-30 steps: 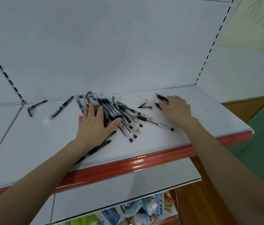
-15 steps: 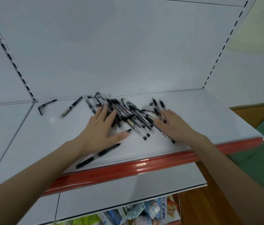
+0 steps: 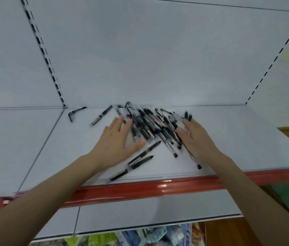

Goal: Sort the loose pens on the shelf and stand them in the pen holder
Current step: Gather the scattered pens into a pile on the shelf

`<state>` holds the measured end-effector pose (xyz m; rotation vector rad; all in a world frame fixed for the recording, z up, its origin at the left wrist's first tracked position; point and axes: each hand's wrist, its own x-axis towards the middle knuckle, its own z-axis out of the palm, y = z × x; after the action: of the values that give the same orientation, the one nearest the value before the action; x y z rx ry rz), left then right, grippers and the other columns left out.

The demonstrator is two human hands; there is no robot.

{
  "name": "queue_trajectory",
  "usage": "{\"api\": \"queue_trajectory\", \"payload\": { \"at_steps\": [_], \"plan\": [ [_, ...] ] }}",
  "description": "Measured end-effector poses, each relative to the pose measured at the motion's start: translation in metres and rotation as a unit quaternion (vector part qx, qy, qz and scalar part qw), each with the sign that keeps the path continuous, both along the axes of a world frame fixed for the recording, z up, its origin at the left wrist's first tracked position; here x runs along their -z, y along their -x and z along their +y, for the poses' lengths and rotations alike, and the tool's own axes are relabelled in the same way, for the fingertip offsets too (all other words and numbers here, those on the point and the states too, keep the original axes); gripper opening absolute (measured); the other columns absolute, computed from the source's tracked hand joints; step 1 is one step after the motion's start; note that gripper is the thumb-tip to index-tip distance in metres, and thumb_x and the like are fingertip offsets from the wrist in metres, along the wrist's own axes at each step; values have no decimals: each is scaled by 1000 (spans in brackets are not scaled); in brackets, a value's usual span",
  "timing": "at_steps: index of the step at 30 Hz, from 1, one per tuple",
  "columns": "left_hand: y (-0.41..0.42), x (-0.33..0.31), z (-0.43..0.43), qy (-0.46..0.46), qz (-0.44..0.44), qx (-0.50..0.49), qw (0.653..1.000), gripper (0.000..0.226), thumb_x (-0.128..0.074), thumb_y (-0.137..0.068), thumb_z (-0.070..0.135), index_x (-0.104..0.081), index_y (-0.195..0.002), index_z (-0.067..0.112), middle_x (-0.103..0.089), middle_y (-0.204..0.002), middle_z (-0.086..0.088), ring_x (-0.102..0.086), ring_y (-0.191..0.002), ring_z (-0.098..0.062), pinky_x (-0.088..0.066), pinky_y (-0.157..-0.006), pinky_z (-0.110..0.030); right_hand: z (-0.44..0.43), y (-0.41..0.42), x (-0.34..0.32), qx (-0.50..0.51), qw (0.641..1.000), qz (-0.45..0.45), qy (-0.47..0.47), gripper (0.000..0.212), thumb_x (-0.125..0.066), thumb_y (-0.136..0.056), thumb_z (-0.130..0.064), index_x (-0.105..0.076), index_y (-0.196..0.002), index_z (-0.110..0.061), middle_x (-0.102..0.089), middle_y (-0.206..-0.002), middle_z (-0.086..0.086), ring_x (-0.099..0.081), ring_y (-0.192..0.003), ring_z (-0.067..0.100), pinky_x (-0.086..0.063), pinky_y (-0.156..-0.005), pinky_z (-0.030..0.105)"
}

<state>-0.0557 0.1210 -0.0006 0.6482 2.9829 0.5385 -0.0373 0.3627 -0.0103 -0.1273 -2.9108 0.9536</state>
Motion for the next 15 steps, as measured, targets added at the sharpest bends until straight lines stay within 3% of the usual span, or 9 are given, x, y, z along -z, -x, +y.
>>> {"api": "queue_trajectory", "payload": {
  "at_steps": [3, 7, 11, 15],
  "plan": [
    [38, 3, -38, 3, 52, -128, 990, 74, -32, -90, 56, -17, -146, 9, -4, -155, -21, -1, -144, -33, -6, -117, -47, 11, 13, 5, 55, 998, -26, -11, 67, -31, -93, -54, -20, -146, -16, -14, -156, 9, -6, -145, 22, -9, -117, 39],
    [86, 10, -76, 20, 21, -231, 972, 79, -32, -87, 63, -24, -141, 6, -19, -147, -29, -13, -139, -41, -16, -114, -50, 1, 28, 2, 60, 997, -31, -22, 68, -35, -93, -52, -20, -146, -12, -17, -155, 13, -12, -144, 25, -14, -115, 37],
    [97, 14, -73, -12, -2, -229, 973, 77, -33, -86, 64, -30, -139, 7, -34, -141, -24, -29, -133, -37, -25, -111, -45, -16, 38, 4, 52, 998, -28, -21, 69, -37, -91, -54, -23, -145, -13, -17, -155, 14, -9, -144, 25, -12, -115, 39],
    [92, 11, -49, -40, -1, -159, 986, 66, -37, -90, 55, -35, -136, 7, -38, -141, -18, -35, -131, -33, -28, -107, -40, -32, 43, 4, 18, 998, -22, -53, 69, -35, -91, -56, -25, -145, -13, -19, -154, 13, -10, -144, 25, -13, -117, 41]
  ]
}}
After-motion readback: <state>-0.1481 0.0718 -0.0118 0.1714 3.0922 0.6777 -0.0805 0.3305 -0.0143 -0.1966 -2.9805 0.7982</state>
